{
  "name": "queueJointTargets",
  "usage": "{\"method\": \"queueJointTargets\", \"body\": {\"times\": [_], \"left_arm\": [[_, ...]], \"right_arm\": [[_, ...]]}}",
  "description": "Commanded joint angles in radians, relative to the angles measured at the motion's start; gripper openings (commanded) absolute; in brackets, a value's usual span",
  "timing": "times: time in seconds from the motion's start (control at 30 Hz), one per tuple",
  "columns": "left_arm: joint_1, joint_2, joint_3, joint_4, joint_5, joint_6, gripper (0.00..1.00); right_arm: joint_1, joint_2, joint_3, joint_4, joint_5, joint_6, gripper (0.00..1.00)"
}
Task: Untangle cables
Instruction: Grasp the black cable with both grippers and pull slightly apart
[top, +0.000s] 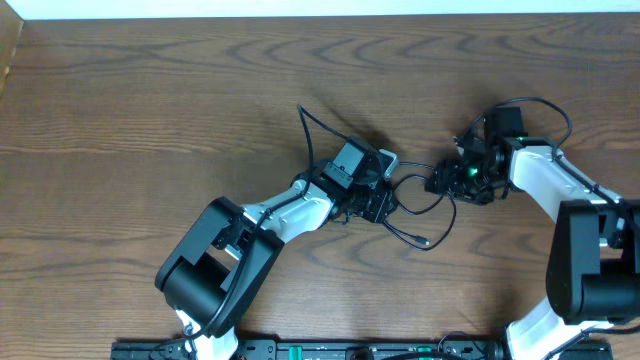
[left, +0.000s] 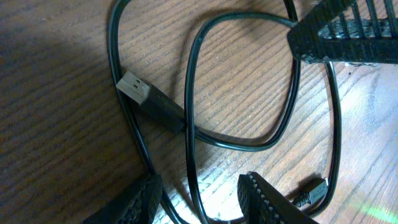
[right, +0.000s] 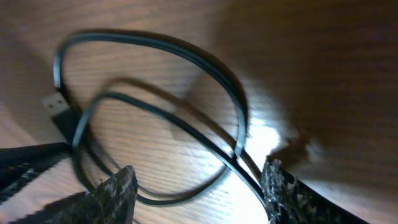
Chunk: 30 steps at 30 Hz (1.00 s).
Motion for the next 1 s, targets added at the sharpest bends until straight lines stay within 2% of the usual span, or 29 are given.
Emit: {"method": "queueJointTargets", "body": {"times": [0.0,0.17,0.3,0.4,0.53,0.67,0.97], "left_arm": [[-0.002,0.014,-0.01,0.003,-0.008,-0.008,0.45],[-0.002,0.014,-0.01,0.005,-0.008,-0.008,0.45],[-0.002,0.014,-0.01,0.006,-0.009,-0.008,0.45],[-0.002,0.014,-0.01,0.006,-0.016,-0.008,0.45],[-0.002,0.014,-0.01,0.009,-0.043,-0.008,0.45],[-0.002,0.014,-0.01,0.018,-0.043,-0.008,0.45],[-0.002,0.014,-0.01,0.065,-0.042,-0.031,0.45]], "right_arm": [[0.005,0.112,-0.035,0.0,-0.012,-0.007,0.61],[0.028,0.151,-0.037,-0.001,-0.008,-0.009,0.6],[0.032,0.153,-0.04,-0.027,0.05,-0.031,0.45],[0.022,0.153,-0.04,-0.08,0.159,-0.031,0.4],[0.001,0.153,-0.04,-0.114,0.191,-0.036,0.38],[-0.009,0.153,-0.04,-0.133,0.195,-0.057,0.27],[0.024,0.153,-0.04,-0.23,0.196,-0.192,0.33]]}}
